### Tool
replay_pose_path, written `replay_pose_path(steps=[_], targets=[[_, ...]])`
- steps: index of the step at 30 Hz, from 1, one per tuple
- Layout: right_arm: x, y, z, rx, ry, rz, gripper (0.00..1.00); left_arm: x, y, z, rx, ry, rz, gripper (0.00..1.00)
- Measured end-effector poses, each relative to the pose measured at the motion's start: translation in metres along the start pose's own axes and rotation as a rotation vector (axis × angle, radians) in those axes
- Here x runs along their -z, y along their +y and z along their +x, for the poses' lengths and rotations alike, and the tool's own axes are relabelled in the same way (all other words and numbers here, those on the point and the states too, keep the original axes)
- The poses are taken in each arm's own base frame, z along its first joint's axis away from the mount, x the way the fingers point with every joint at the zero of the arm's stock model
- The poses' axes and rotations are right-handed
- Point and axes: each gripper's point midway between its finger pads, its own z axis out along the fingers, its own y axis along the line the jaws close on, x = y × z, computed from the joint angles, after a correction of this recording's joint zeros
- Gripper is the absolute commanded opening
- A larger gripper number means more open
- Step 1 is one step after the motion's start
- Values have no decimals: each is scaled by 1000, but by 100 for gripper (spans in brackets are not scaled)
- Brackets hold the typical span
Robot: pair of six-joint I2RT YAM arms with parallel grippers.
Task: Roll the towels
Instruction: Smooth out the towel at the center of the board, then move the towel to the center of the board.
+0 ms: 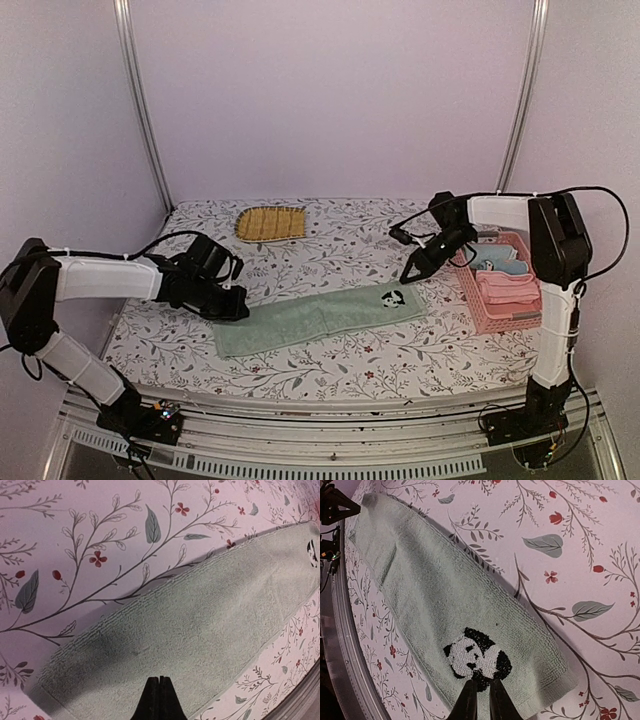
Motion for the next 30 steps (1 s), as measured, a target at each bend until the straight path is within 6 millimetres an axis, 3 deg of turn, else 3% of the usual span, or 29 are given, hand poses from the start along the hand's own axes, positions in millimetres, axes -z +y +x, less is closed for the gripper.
replay_pose_path(steps=[5,10,21,23,30], targets=[[-13,-3,11,-49,49,14,13,-7,18,19,17,39,-43,0],[-29,-35,21,-119,122,106,12,-17,37,31,39,75,-95,0],[-22,-88,-28,-63,69,297,18,-21,28,21,40,43,-46,0],[-21,-91,-32,-57,62,304,23,-21,24,19,41,38,-30,0],[-8,-85,-33,-64,54,304,27,-14,10,5,42,0,24,0]])
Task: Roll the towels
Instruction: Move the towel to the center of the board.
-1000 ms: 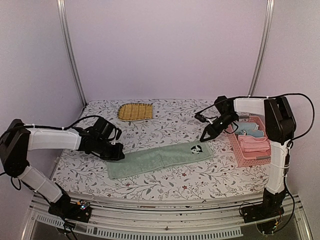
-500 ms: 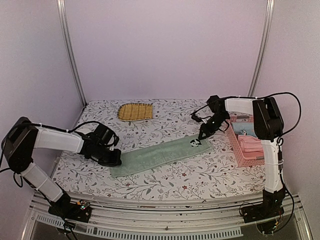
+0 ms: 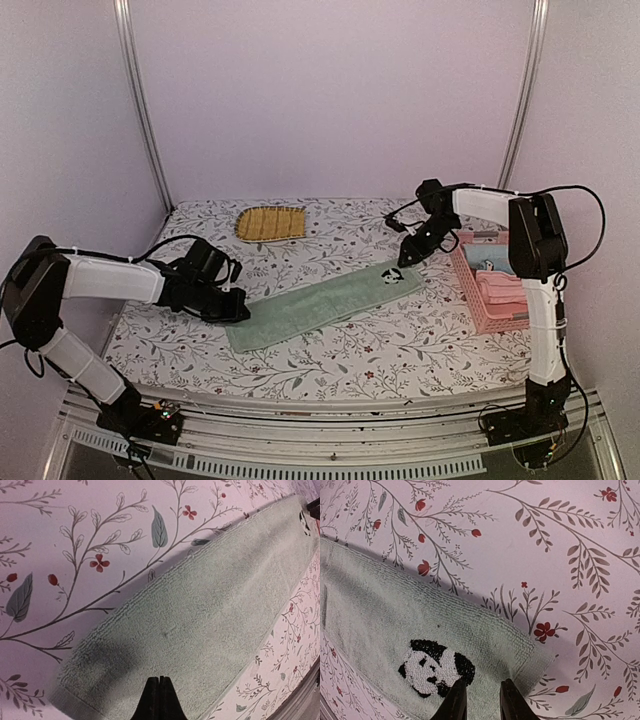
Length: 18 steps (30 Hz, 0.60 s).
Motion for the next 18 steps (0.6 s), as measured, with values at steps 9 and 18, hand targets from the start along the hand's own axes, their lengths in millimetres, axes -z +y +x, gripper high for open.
replay_pose_path(steps=[9,18], targets=[[23,0,5,-19,-8,16,30,2,-5,-3,1,-10,21,0],[17,-3,29,-57,58,14,37,2,-5,-4,0,-13,23,0]])
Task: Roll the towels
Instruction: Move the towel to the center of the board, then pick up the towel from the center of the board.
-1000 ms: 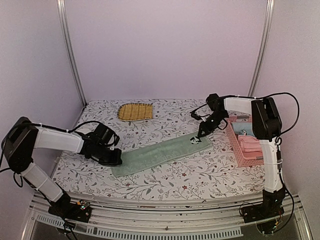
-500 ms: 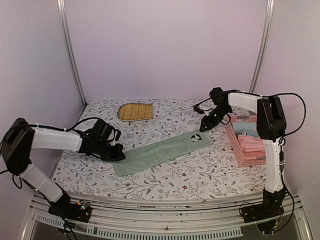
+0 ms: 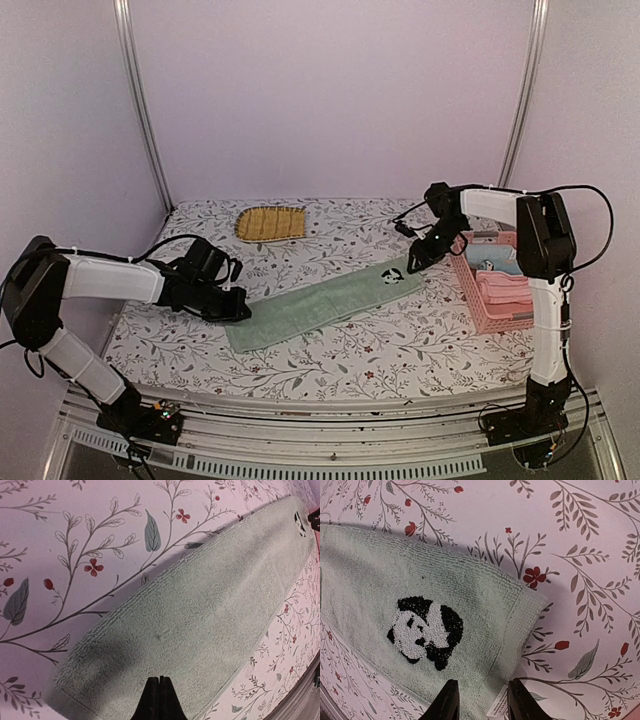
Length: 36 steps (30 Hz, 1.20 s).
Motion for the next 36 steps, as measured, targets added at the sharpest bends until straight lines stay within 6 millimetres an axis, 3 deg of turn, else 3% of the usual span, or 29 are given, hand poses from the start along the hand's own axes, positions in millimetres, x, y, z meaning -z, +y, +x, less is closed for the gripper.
replay_pose_path(steps=[10,22,27,32,36], targets=[[-12,-8,9,-9,42,28,37,-1,0,0,0,1,0,0],[-19,-10,4,53,73,153,35,-6,3,4,3,17,-9,0],[-21,-16,6,59,89,207,26,-6,3,3,2,14,-8,0],[-21,-18,5,60,88,223,8,-6,3,3,2,14,-8,0],[-19,-21,1,42,73,213,3,-6,3,3,2,14,-9,0]])
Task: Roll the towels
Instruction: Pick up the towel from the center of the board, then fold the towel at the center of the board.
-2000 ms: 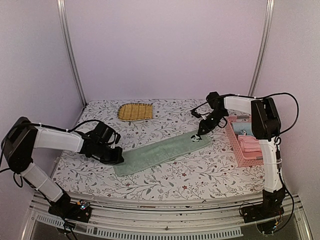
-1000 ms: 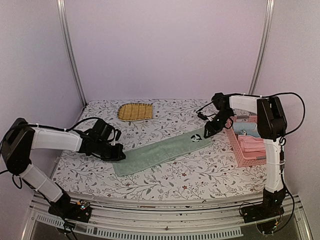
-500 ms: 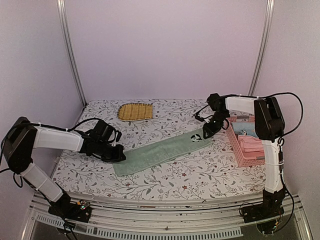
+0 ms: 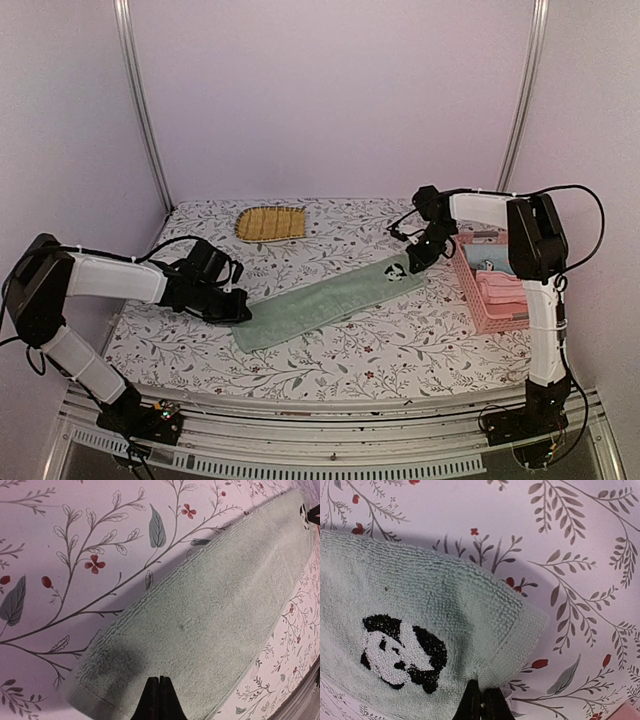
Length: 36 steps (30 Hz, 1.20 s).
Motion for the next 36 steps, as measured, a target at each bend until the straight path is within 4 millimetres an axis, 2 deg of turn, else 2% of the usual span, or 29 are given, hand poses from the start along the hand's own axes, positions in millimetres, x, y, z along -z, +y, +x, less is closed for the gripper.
replay_pose_path(steps=[9,13,16,21,29,36], targets=[[13,-49,8,-105,-37,-1,2,0,1,0,-1,-1,-5,0],[27,-59,0,-114,-60,8,2,0,1,0,-4,0,-5,0],[38,-58,-10,-110,-92,-6,3,0,1,0,-7,1,-5,0],[47,-40,-16,-108,-124,-97,2,0,2,2,-13,7,-9,0],[70,11,-24,-114,-187,-379,2,0,3,4,-15,16,-13,0],[93,51,-29,-100,-203,-538,2,-3,7,9,-11,36,-29,0]])
